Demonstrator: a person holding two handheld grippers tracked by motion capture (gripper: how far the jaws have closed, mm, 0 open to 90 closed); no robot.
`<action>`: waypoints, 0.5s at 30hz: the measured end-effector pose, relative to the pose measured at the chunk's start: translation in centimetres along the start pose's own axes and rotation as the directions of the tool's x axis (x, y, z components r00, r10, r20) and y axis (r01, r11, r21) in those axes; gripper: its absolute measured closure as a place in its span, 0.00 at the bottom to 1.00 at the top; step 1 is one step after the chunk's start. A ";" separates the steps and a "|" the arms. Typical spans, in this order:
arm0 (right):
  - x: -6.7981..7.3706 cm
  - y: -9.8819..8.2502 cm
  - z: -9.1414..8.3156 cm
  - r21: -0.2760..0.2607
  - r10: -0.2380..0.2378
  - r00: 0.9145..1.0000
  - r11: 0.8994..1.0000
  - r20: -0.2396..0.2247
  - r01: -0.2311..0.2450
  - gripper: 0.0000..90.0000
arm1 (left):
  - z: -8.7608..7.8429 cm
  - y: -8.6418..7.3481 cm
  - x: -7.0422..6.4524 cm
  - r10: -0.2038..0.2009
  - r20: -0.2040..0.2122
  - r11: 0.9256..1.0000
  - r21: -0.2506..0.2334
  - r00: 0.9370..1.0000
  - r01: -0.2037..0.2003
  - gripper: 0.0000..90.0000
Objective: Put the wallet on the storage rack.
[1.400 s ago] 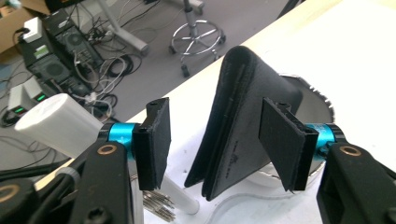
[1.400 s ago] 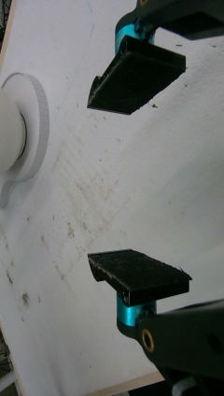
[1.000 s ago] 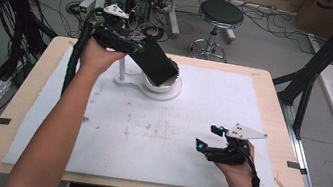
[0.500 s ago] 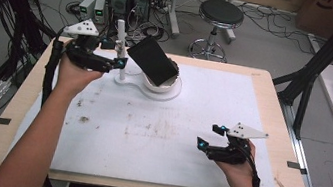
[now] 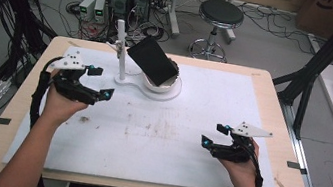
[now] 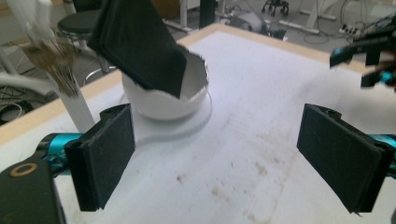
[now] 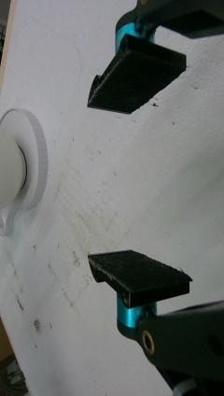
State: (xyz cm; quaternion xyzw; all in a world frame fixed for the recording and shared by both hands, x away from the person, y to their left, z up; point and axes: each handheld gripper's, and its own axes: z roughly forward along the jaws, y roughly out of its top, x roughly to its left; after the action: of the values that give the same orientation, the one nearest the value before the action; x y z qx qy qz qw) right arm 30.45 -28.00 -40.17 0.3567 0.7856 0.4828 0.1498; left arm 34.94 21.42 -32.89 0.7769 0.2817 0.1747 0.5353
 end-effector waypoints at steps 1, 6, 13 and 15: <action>-0.1 0.0 0.0 -0.001 0.002 1.000 1.000 0.000 -0.002 0.24 | 0.0 -0.5 -0.1 -0.001 0.003 1.000 0.001 1.000 0.001 0.12; -0.2 -0.1 0.0 0.002 -0.002 1.000 1.000 -0.005 0.002 0.24 | 0.2 -2.5 -0.9 -0.004 0.008 1.000 0.006 1.000 0.004 0.11; -0.8 -0.3 0.0 0.002 0.015 1.000 1.000 0.005 -0.015 0.24 | 0.9 -4.2 -2.2 0.010 0.014 1.000 0.021 1.000 -0.010 0.10; -1.0 -0.3 0.0 0.001 0.019 1.000 1.000 0.003 -0.019 0.24 | 1.2 -4.5 -2.4 0.014 0.013 0.999 0.028 1.000 -0.015 0.10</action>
State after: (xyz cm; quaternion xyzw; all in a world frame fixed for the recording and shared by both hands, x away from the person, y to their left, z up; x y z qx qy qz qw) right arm 30.99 -28.77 -40.54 0.3652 0.7821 0.4834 0.1462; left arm 32.61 20.20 -37.47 0.7875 0.2749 0.1695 0.5249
